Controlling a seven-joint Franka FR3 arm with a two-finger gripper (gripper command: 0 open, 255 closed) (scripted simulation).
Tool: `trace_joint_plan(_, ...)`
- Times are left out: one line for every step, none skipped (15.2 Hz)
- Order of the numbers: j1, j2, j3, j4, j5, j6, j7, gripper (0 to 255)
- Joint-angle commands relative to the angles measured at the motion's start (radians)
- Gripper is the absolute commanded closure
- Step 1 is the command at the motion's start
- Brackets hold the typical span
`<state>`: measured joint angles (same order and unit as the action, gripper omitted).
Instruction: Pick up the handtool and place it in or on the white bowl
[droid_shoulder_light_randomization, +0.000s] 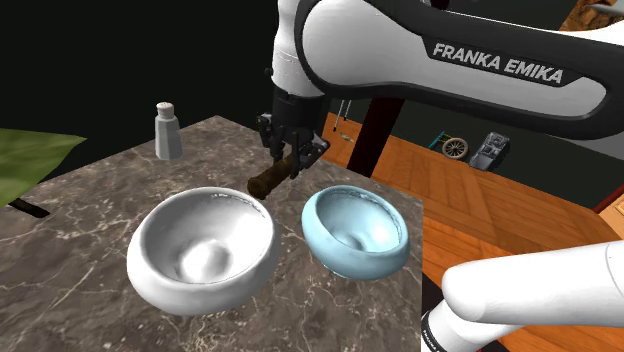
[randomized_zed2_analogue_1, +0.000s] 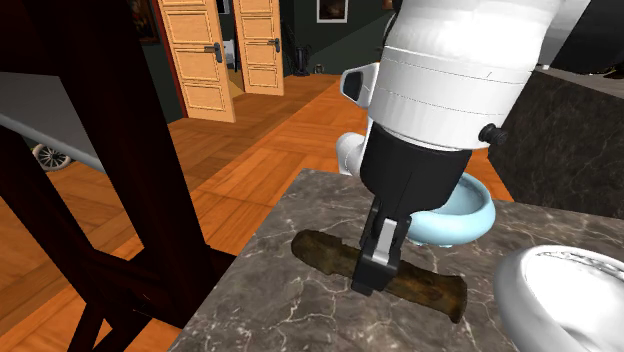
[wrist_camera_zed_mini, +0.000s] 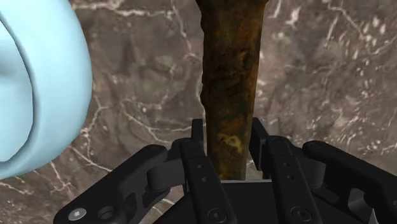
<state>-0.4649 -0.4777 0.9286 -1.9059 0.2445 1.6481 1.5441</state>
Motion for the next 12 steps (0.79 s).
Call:
trace_joint_plan(-0.004, 0.006, -0.003, 0.032, -0.006, -0.028, 0.001, 255)
trace_joint_plan(-0.007, 0.010, -0.004, 0.048, -0.009, -0.040, 0.002, 255)
trace_joint_plan(-0.009, 0.014, -0.004, 0.064, -0.012, -0.053, 0.003, 255)
trace_joint_plan(-0.012, 0.018, -0.004, 0.080, -0.016, -0.066, 0.005, 255)
trace_joint_plan(-0.015, 0.023, -0.004, 0.097, -0.019, -0.079, 0.006, 255)
trace_joint_plan(-0.018, 0.028, -0.003, 0.114, -0.023, -0.092, 0.008, 255)
trace_joint_plan(-0.021, 0.033, -0.002, 0.131, -0.026, -0.104, 0.010, 255)
trace_joint_plan(-0.025, 0.039, -0.001, 0.149, -0.030, -0.117, 0.011, 255)
trace_joint_plan(-0.028, 0.045, 0.001, 0.167, -0.034, -0.130, 0.014, 255)
trace_joint_plan(-0.032, 0.051, 0.003, 0.185, -0.038, -0.143, 0.016, 255)
trace_joint_plan(-0.036, 0.058, 0.006, 0.203, -0.043, -0.156, 0.018, 255)
trace_joint_plan(-0.040, 0.065, 0.009, 0.222, -0.047, -0.169, 0.021, 255)
